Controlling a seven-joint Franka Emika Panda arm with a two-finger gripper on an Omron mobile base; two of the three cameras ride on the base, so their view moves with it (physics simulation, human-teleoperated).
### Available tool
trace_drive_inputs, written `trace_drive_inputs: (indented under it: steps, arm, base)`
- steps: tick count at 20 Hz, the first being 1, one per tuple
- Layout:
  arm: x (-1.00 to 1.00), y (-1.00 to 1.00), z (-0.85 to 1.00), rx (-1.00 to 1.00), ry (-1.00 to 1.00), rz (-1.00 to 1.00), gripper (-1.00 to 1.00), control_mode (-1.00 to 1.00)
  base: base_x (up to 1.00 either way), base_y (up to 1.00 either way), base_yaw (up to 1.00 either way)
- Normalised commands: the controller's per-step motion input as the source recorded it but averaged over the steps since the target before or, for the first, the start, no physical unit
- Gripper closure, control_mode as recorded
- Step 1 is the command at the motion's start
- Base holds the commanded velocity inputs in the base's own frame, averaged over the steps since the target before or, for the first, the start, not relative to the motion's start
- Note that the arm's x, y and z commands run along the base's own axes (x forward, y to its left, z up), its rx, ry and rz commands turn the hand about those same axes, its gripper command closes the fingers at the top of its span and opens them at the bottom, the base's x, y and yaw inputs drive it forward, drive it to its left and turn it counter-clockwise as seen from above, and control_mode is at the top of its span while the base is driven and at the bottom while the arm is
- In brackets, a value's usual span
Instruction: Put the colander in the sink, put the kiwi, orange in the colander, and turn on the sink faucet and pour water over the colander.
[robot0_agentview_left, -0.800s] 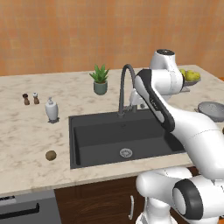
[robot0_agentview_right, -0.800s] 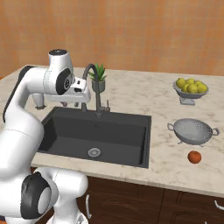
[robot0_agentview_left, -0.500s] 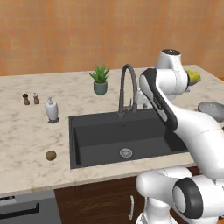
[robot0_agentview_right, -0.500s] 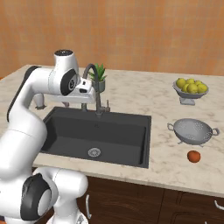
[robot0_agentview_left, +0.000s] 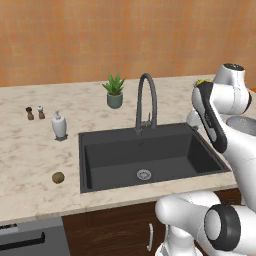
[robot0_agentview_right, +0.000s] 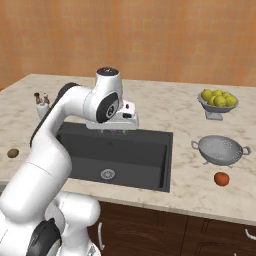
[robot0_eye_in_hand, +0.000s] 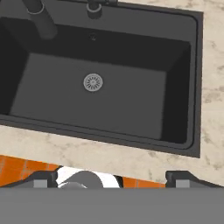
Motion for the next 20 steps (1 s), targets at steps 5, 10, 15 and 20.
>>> trace_drive_inputs:
  steps: [5,10,15,20]
  arm:
    - [-0.26,-1.0,-0.36,-0.06,0.0,0.31,-1.0,-1.0]
    - [-0.02,-1.0,-0.29,-0.05,-0.02,0.31,-1.0,-1.0]
    - [0.41,-0.98,-0.26,-0.03,-0.02,0.05,-1.0,-1.0]
    - [0.81,-0.65,-0.22,-0.08,0.01,0.0,-1.0,-1.0]
  base:
    - [0.0,0.0,0.0]
    - [0.0,0.0,0.0]
    - [0.0,0.0,0.0]
    - [0.0,0.0,0.0]
